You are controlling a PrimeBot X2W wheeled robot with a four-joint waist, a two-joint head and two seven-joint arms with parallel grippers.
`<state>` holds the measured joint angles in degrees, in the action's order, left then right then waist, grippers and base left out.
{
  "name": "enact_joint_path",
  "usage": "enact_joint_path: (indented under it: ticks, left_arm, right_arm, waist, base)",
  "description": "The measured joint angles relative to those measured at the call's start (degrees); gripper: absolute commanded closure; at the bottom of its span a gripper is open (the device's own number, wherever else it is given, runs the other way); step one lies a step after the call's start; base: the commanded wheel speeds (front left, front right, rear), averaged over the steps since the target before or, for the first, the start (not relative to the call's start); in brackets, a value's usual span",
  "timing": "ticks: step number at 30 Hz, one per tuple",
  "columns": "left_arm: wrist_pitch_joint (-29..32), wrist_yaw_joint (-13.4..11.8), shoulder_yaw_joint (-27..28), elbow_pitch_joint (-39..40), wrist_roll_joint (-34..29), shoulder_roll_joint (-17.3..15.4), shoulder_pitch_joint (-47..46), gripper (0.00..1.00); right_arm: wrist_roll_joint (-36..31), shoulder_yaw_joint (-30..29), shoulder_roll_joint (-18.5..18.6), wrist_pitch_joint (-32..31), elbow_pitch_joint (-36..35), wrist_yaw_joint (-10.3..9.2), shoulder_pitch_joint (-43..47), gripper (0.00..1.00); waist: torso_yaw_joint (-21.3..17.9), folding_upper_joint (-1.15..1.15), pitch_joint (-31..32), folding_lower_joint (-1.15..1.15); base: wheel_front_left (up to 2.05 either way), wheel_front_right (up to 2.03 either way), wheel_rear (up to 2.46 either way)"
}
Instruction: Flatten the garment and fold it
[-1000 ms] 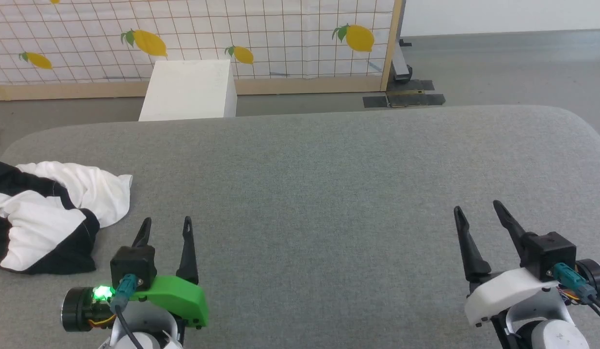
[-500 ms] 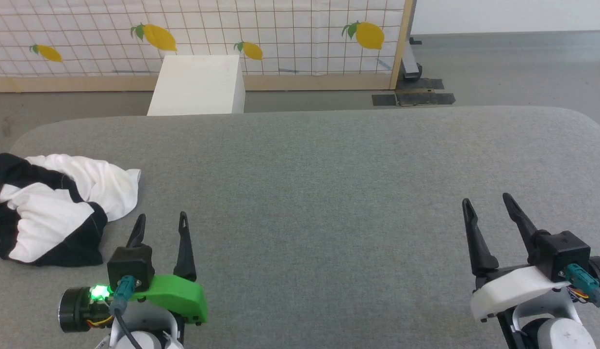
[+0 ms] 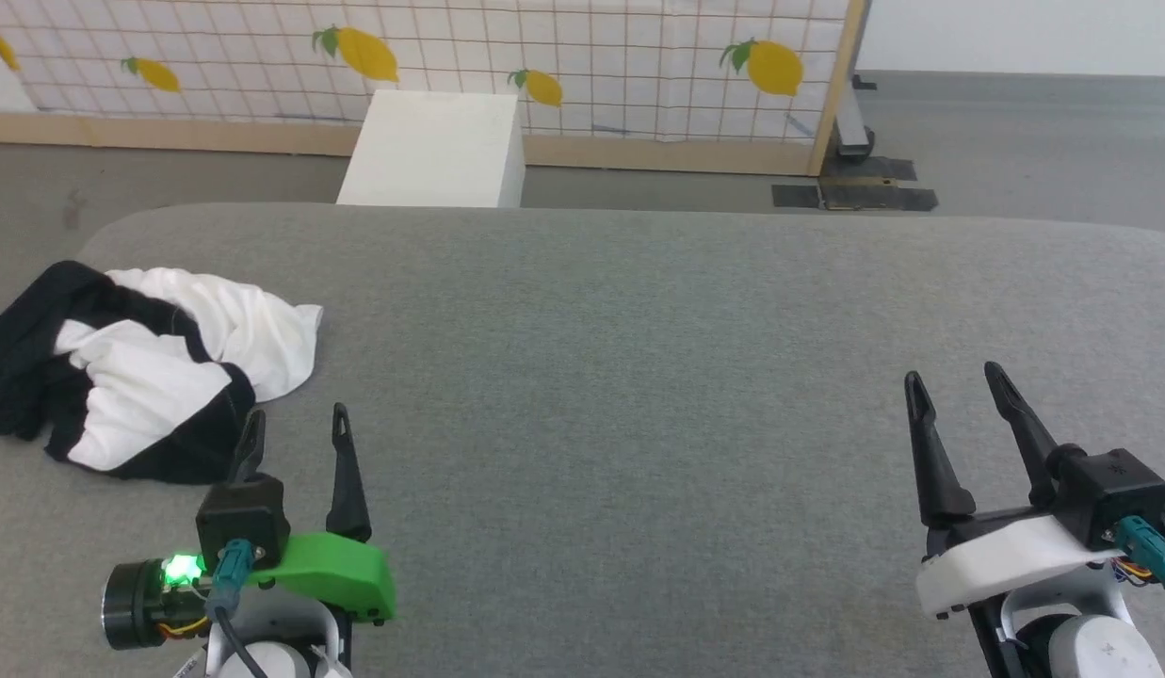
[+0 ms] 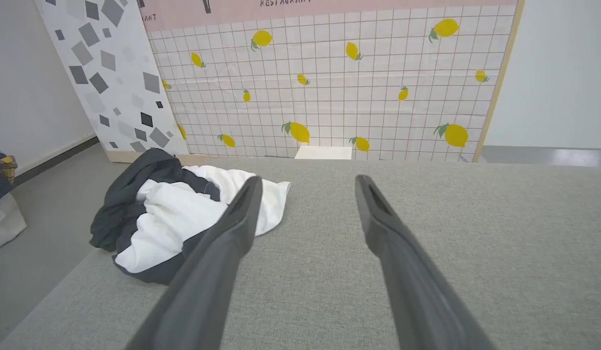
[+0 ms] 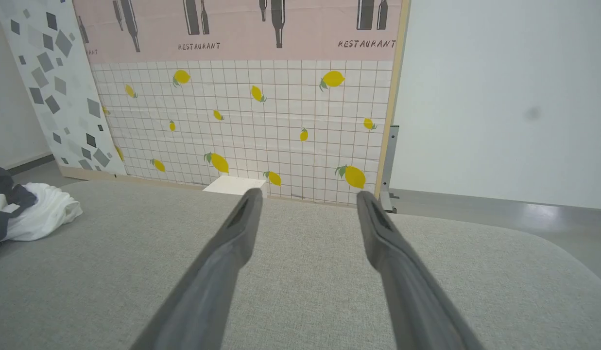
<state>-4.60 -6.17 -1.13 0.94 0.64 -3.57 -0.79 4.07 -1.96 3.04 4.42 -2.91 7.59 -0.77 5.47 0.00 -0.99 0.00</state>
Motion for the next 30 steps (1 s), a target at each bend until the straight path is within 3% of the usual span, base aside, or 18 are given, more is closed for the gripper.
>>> enact_joint_path:
  ticks: [30]
  left_arm:
    - [-3.5,-2.5,2.3,-0.9,1.0,-0.1,-0.9,0.00]
  right_arm:
    - [1.6,0.7,0.0,3.6,-2.3,0.00,0.9,0.00]
  waist:
    - [12.8,0.00,-1.0,0.00]
  base:
    - [0.00,0.00,0.00]
